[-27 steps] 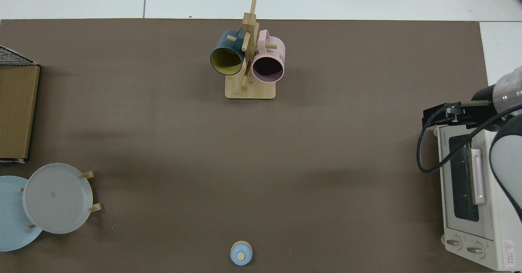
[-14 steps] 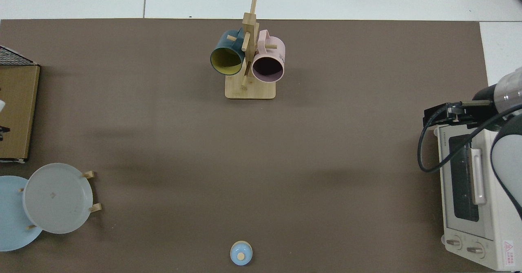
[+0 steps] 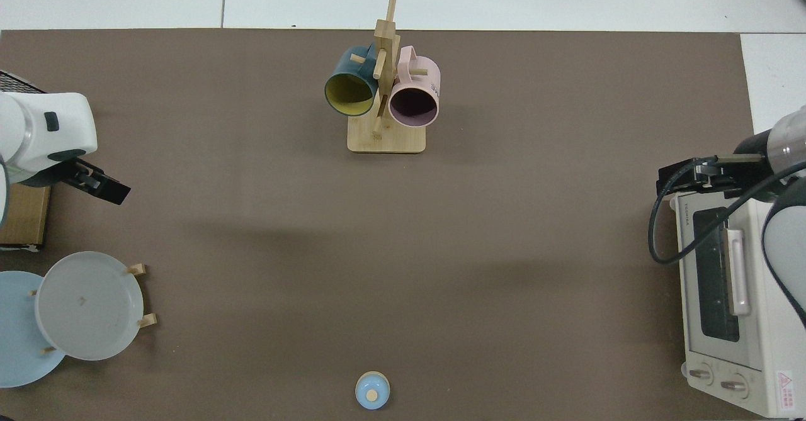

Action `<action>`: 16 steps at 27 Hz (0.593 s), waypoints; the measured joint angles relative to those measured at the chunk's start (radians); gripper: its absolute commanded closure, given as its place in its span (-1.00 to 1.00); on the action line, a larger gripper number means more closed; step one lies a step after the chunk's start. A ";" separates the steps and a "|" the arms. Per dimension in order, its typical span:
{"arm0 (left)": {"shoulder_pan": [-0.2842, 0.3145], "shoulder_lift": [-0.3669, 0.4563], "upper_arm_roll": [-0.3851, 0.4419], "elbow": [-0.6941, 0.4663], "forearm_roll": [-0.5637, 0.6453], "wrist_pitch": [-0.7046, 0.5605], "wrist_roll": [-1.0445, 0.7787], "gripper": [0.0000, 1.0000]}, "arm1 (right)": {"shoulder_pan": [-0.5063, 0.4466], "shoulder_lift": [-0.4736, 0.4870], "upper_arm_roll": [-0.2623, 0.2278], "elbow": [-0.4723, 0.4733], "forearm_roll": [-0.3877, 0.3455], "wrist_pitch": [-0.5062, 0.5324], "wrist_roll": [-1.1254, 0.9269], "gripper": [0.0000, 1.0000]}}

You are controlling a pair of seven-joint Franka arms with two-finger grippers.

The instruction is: Put markers into pen holder

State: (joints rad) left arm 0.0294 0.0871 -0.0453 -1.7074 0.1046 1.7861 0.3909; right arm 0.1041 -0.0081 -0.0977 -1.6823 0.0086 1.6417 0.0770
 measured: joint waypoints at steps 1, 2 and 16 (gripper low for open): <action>-0.001 -0.001 -0.001 -0.001 -0.019 0.000 -0.060 -1.00 | -0.002 0.000 0.000 0.000 0.000 0.000 0.000 -1.00; -0.003 -0.001 -0.002 -0.001 -0.034 0.000 -0.121 -1.00 | -0.004 0.000 0.000 0.000 0.000 0.000 0.000 -1.00; -0.007 -0.016 0.012 0.005 -0.075 0.000 -0.355 -1.00 | -0.025 0.000 -0.002 0.000 0.000 0.000 0.000 -1.00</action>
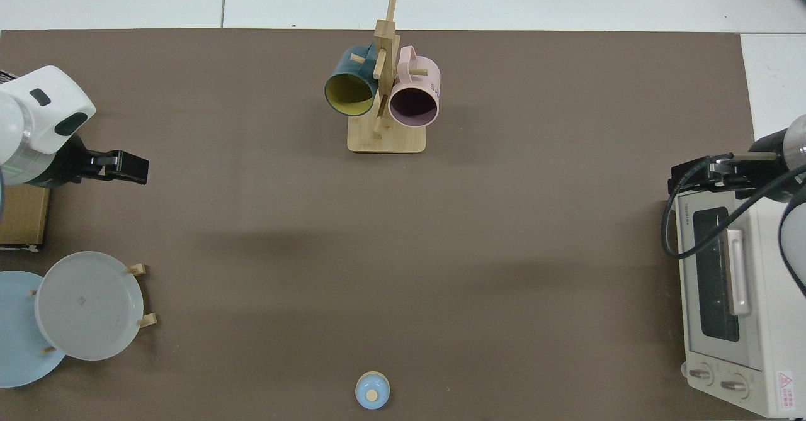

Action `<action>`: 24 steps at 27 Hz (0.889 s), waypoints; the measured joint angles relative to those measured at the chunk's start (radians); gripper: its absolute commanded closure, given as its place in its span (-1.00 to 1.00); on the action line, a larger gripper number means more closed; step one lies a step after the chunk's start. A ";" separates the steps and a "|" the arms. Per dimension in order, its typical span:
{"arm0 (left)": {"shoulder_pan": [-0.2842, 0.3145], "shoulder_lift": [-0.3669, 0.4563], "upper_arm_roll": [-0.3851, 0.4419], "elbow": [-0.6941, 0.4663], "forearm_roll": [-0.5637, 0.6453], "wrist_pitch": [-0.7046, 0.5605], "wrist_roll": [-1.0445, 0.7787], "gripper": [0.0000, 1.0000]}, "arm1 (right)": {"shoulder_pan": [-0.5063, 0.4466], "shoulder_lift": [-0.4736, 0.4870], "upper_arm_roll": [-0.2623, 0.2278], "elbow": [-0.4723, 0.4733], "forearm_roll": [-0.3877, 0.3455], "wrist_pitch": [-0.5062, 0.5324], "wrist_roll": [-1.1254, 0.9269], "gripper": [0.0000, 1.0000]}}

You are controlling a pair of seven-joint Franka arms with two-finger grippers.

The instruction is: Put markers into pen holder

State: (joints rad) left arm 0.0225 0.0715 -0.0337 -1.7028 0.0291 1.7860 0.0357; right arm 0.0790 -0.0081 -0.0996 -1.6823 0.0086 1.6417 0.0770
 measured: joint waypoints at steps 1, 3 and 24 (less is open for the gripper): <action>0.000 -0.006 0.000 0.002 -0.002 -0.003 -0.005 -1.00 | 0.000 0.000 0.000 0.000 0.000 0.000 0.000 -1.00; 0.000 -0.024 -0.001 0.007 -0.004 -0.023 -0.019 -1.00 | 0.000 0.000 0.000 0.000 0.000 0.000 0.000 -1.00; -0.006 -0.100 -0.024 -0.002 -0.007 -0.105 -0.044 -1.00 | -0.001 0.000 0.003 0.000 0.000 0.000 0.000 -1.00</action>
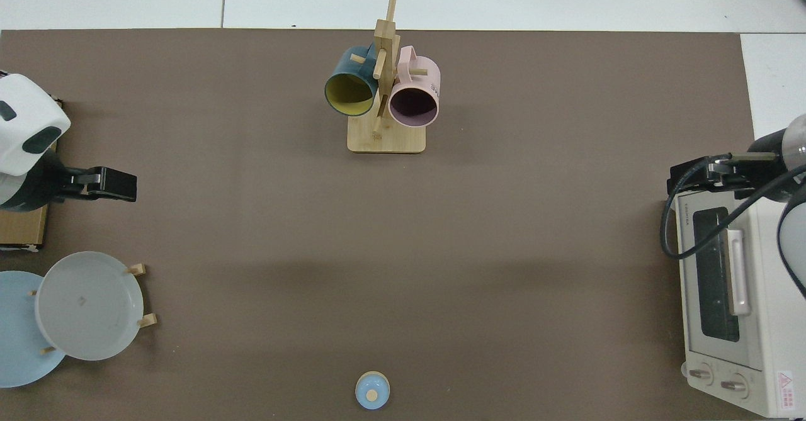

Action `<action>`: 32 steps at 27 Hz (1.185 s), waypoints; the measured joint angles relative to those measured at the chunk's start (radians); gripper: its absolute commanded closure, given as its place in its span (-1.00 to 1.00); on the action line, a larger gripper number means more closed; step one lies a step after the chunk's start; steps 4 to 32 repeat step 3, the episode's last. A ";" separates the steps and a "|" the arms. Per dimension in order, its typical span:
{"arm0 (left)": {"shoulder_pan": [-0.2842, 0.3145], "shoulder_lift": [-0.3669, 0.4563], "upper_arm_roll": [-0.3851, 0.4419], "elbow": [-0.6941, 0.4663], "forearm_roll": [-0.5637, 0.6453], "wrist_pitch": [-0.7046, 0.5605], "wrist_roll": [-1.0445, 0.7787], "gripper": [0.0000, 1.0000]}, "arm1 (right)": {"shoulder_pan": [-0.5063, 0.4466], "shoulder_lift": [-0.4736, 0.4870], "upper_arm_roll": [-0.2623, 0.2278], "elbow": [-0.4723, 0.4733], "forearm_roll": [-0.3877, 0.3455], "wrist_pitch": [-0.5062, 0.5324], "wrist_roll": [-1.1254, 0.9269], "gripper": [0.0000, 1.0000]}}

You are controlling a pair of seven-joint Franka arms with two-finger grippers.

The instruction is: Put markers into pen holder

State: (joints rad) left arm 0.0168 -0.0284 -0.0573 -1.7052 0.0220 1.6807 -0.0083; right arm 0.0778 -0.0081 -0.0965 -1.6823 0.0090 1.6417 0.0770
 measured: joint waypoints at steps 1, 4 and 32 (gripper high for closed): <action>0.000 0.000 0.000 0.000 0.000 -0.001 0.000 -1.00 | -0.002 0.000 0.000 0.000 0.000 0.000 0.000 -1.00; 0.000 0.000 0.000 0.000 0.000 -0.002 0.000 -1.00 | -0.006 0.000 0.000 0.000 0.000 0.000 0.000 -1.00; 0.000 0.000 0.000 0.000 0.000 -0.002 0.000 -1.00 | -0.006 0.000 0.000 0.000 0.000 0.000 0.000 -1.00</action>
